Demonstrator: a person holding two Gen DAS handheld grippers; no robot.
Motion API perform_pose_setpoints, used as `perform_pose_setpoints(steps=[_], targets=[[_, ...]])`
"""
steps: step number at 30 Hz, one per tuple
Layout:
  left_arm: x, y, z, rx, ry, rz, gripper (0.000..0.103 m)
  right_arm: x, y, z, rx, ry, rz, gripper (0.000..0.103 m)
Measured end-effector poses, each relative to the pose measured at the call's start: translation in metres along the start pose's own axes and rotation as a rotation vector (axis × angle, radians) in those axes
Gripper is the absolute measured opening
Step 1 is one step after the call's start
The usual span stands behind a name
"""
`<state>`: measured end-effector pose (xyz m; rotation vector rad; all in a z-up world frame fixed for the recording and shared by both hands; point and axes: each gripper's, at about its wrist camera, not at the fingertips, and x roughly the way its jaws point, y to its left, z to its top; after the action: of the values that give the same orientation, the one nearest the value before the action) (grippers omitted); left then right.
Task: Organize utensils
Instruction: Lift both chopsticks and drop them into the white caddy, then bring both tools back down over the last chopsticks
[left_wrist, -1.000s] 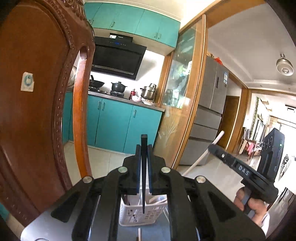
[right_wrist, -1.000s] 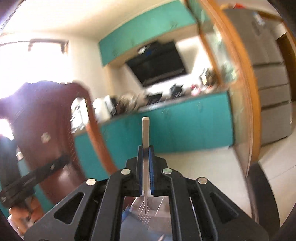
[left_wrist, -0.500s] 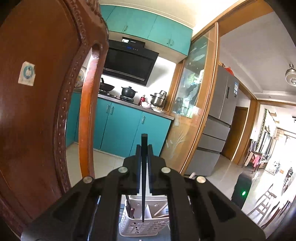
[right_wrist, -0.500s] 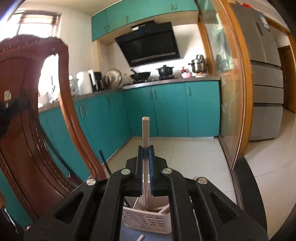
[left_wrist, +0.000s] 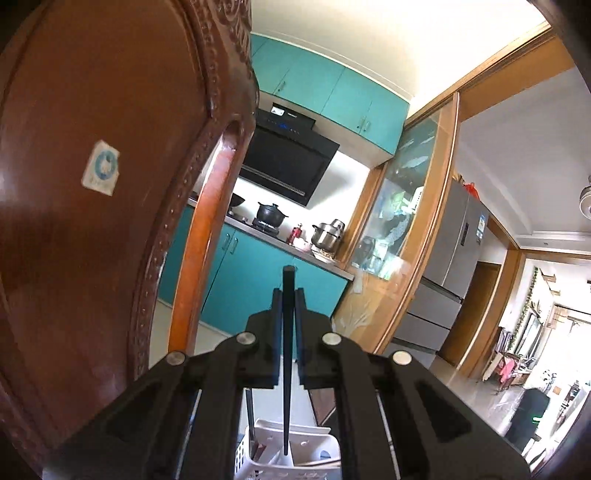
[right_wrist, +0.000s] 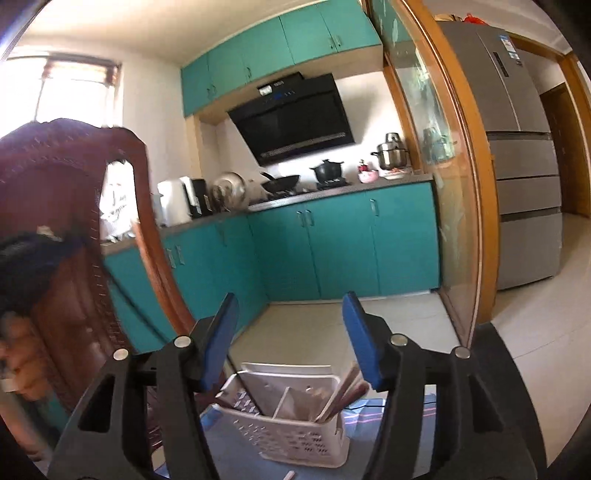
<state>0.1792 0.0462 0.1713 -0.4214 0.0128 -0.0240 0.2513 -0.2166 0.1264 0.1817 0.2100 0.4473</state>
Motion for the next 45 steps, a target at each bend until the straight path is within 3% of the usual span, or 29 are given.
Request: perform_pose_setpoints(steps=[2, 5, 7, 13, 15, 16, 17, 20, 23, 25, 26, 29, 34, 39, 42, 43, 45], targets=[[0.013, -0.003, -0.011, 0.034, 0.018, 0.037, 0.007, -0.01, -0.001, 0.001, -0.012, 0.012, 0.086, 0.058], [0.038, -0.003, -0.031, 0.058, 0.096, 0.053, 0.007, -0.011, 0.004, 0.004, -0.052, 0.099, 0.273, 0.058], [0.053, -0.004, -0.048, 0.084, 0.146, 0.077, 0.007, -0.014, 0.008, 0.004, -0.075, 0.127, 0.332, 0.058], [0.074, -0.002, -0.075, 0.115, 0.23, 0.081, 0.007, 0.002, 0.011, -0.014, -0.122, 0.252, 0.288, 0.058], [0.071, 0.0, -0.078, 0.103, 0.229, 0.055, 0.017, 0.013, 0.013, -0.025, -0.139, 0.316, 0.297, 0.058], [0.069, 0.002, -0.076, 0.1, 0.218, 0.049, 0.028, 0.017, 0.015, -0.029, -0.148, 0.341, 0.306, 0.058], [0.063, 0.003, -0.073, 0.096, 0.197, 0.042, 0.032, 0.021, 0.017, -0.035, -0.161, 0.373, 0.319, 0.058], [0.043, 0.003, -0.064, 0.108, 0.137, 0.028, 0.034, 0.028, 0.029, -0.056, -0.211, 0.458, 0.346, 0.058], [0.014, 0.007, -0.063, 0.144, 0.057, 0.074, 0.035, 0.039, 0.035, -0.087, -0.206, 0.568, 0.37, 0.058], [0.0, 0.012, -0.072, 0.179, 0.04, 0.124, 0.036, 0.056, 0.033, -0.119, -0.173, 0.663, 0.311, 0.058], [-0.002, 0.014, -0.079, 0.197, 0.056, 0.138, 0.037, 0.068, 0.029, -0.139, -0.156, 0.716, 0.228, 0.052], [0.003, 0.028, -0.115, 0.246, 0.179, 0.196, 0.038, 0.096, 0.02, -0.184, -0.089, 0.804, 0.027, 0.042], [0.007, 0.055, -0.161, 0.2, 0.387, 0.281, 0.038, 0.115, 0.012, -0.21, 0.033, 0.779, -0.155, 0.042], [0.009, 0.058, -0.183, 0.242, 0.49, 0.3, 0.044, 0.127, 0.036, -0.224, -0.124, 0.787, -0.227, 0.042], [0.01, 0.06, -0.189, 0.28, 0.515, 0.298, 0.044, 0.124, 0.042, -0.227, -0.159, 0.798, -0.218, 0.028], [0.01, 0.062, -0.19, 0.28, 0.529, 0.302, 0.044, 0.121, 0.041, -0.226, -0.161, 0.804, -0.215, 0.017], [0.017, 0.064, -0.191, 0.268, 0.56, 0.302, 0.044, 0.112, 0.033, -0.225, -0.129, 0.817, -0.206, 0.016]])
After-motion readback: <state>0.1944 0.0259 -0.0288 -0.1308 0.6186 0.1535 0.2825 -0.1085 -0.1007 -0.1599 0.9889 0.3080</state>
